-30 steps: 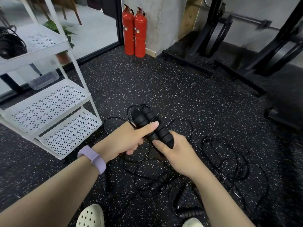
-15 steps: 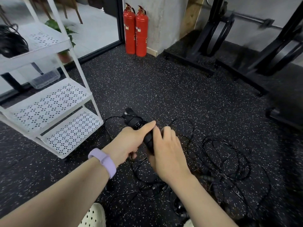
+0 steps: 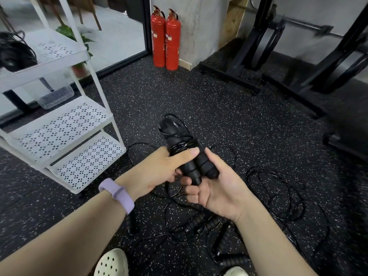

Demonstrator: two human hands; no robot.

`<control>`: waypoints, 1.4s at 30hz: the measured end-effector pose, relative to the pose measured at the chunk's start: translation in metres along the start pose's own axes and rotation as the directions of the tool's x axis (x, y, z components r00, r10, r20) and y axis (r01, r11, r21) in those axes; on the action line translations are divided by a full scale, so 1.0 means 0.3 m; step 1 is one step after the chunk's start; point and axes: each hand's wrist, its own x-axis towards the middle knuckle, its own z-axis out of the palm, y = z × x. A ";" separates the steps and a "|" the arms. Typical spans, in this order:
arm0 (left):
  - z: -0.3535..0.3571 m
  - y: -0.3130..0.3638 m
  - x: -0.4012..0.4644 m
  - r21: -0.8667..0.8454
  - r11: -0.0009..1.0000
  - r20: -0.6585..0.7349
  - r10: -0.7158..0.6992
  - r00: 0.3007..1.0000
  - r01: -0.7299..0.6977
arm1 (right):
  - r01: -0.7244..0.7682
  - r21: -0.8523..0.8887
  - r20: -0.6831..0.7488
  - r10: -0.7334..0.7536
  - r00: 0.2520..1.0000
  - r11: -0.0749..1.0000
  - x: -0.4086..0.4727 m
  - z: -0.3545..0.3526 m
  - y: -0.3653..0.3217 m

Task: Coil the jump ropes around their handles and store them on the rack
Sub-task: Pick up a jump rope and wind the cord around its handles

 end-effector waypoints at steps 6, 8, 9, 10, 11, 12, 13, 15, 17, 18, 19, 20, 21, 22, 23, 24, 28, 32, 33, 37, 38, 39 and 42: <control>-0.035 -0.005 0.005 0.367 0.922 -0.134 -0.076 0.988 0.121 | 0.191 -0.323 -0.287 -0.289 0.913 0.927 -0.004 -0.011 -0.003; -0.034 -0.006 0.007 0.365 0.914 -0.161 -0.124 0.979 0.176 | 0.170 -0.514 -0.375 -0.399 0.837 0.841 -0.010 -0.010 -0.004; -0.031 0.000 0.007 0.340 0.922 -0.168 -0.134 0.977 0.185 | 0.126 -0.636 -0.397 -0.462 0.793 0.762 -0.011 -0.007 0.000; -0.027 0.005 0.008 0.302 0.934 -0.171 -0.145 0.975 0.192 | 0.063 -0.757 -0.395 -0.532 0.749 0.651 -0.011 -0.004 0.007; -0.021 0.007 0.008 0.250 0.948 -0.166 -0.159 0.973 0.198 | 0.003 -0.853 -0.364 -0.599 0.713 0.522 -0.008 -0.003 0.018; -0.014 0.007 0.008 0.198 0.959 -0.152 -0.175 0.973 0.204 | -0.054 -0.919 -0.318 -0.651 0.690 0.392 -0.005 -0.001 0.031; -0.008 0.008 0.006 0.152 0.966 -0.139 -0.189 0.972 0.209 | -0.117 -0.957 -0.273 -0.687 0.673 0.265 0.001 0.003 0.048; 0.000 0.002 0.007 0.077 0.973 -0.129 -0.208 0.970 0.219 | -0.215 -0.974 -0.193 -0.746 0.637 0.068 0.019 0.017 0.079; 0.001 0.003 0.006 -0.003 0.975 -0.136 -0.218 0.966 0.220 | -0.232 -0.972 -0.115 -0.791 0.601 -0.035 0.034 0.027 0.099; -0.002 0.003 0.005 -0.038 0.976 -0.126 -0.217 0.968 0.213 | -0.223 -0.974 -0.098 -0.800 0.592 -0.046 0.038 0.028 0.104; -0.008 0.003 0.003 -0.059 0.977 -0.106 -0.208 0.972 0.203 | -0.200 -0.980 -0.108 -0.798 0.593 -0.016 0.038 0.028 0.101; -0.016 0.003 0.000 -0.064 0.980 -0.082 -0.192 0.978 0.187 | -0.158 -0.985 -0.149 -0.785 0.602 0.066 0.035 0.025 0.093; -0.027 0.003 -0.004 -0.059 0.984 -0.056 -0.170 0.984 0.167 | -0.099 -0.976 -0.214 -0.755 0.620 0.194 0.029 0.024 0.081; -0.038 0.006 -0.009 -0.055 0.988 -0.023 -0.145 0.989 0.143 | -0.014 -0.932 -0.284 -0.703 0.652 0.362 0.023 0.024 0.065; -0.049 0.007 -0.013 -0.056 0.991 0.021 -0.119 0.993 0.120 | 0.083 -0.827 -0.344 -0.619 0.706 0.555 0.016 0.026 0.046; -0.057 0.009 -0.015 -0.064 0.993 0.064 -0.096 0.993 0.101 | 0.150 -0.659 -0.377 -0.496 0.782 0.737 0.009 0.027 0.030; -0.063 0.016 -0.016 -0.120 0.993 0.182 0.013 0.983 0.009 | 0.029 -0.151 -0.242 -0.065 0.968 0.988 -0.020 0.023 -0.009; -0.058 0.017 -0.019 -0.145 0.989 0.220 0.057 0.974 -0.025 | 0.008 0.003 -0.094 -0.008 0.996 1.000 -0.015 0.009 -0.016; -0.055 0.022 -0.019 -0.150 0.988 0.211 0.057 0.976 -0.025 | 0.025 0.014 -0.080 -0.024 0.996 1.000 -0.012 0.008 -0.017; -0.045 0.014 -0.003 -0.138 0.987 0.063 -0.068 0.996 0.077 | 0.123 -0.064 -0.133 -0.130 0.983 0.990 0.007 -0.004 -0.006; -0.044 0.008 -0.002 -0.114 0.988 0.031 -0.100 0.994 0.103 | 0.149 -0.110 -0.171 -0.166 0.971 0.983 0.009 -0.009 -0.004; -0.044 0.002 -0.002 -0.091 0.988 0.007 -0.126 0.992 0.126 | 0.171 -0.175 -0.219 -0.207 0.954 0.970 0.010 -0.016 -0.003; -0.040 -0.003 -0.007 -0.044 0.982 -0.034 -0.187 0.982 0.186 | 0.181 -0.422 -0.363 -0.349 0.864 0.888 0.007 -0.021 0.000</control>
